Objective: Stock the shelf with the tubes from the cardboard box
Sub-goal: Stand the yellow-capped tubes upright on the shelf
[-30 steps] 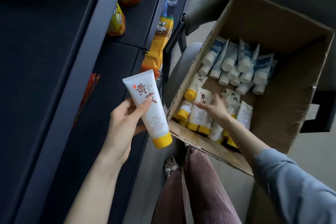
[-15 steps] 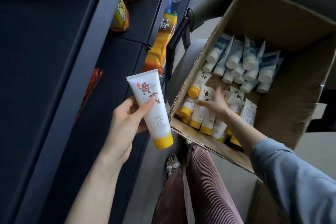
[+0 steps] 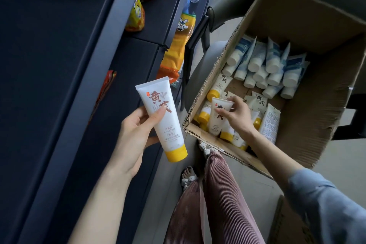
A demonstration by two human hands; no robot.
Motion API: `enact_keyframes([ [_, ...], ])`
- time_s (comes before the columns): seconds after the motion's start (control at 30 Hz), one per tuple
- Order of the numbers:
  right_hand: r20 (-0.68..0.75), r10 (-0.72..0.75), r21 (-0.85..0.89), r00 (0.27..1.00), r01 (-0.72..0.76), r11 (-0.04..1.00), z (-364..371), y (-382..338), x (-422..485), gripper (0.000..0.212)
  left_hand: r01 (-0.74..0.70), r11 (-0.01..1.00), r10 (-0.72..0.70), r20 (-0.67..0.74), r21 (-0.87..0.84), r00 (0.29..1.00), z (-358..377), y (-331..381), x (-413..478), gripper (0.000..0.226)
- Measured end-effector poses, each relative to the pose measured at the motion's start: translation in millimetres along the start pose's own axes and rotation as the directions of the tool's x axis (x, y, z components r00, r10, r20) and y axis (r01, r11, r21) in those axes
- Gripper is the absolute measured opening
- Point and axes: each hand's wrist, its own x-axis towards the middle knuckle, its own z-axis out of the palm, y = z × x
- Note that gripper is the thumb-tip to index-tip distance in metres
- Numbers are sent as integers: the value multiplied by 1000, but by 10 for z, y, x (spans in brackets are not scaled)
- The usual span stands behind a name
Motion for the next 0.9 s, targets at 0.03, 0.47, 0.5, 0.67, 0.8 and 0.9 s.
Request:
enact_keyframes([
  [0.03,15,53,79,998,-54,995,14,24,-9,32,7,1000,-7,6,-14,1000,-3,-6,-9,35],
  [0.47,-4,6,405,1000,-3,914,-28,-464,-399,22,21,1000,-21,58,5,998,-105,-5,-351,46],
  [0.5,-1,-20,440,1000,19,898,-79,-579,-466,22,1,1000,-1,52,13,999,-115,18,-392,46],
  [0.67,76,-146,491,986,90,866,-294,-1137,-939,23,-159,983,157,24,94,987,-155,234,-728,44],
  [0.8,178,-255,445,950,153,882,-388,-1480,-1398,24,-284,938,291,-2,198,957,-206,407,-1094,33],
  [0.9,250,-337,408,908,217,887,-422,-1710,-1710,28,-360,899,377,-24,251,926,-274,504,-1428,33],
])
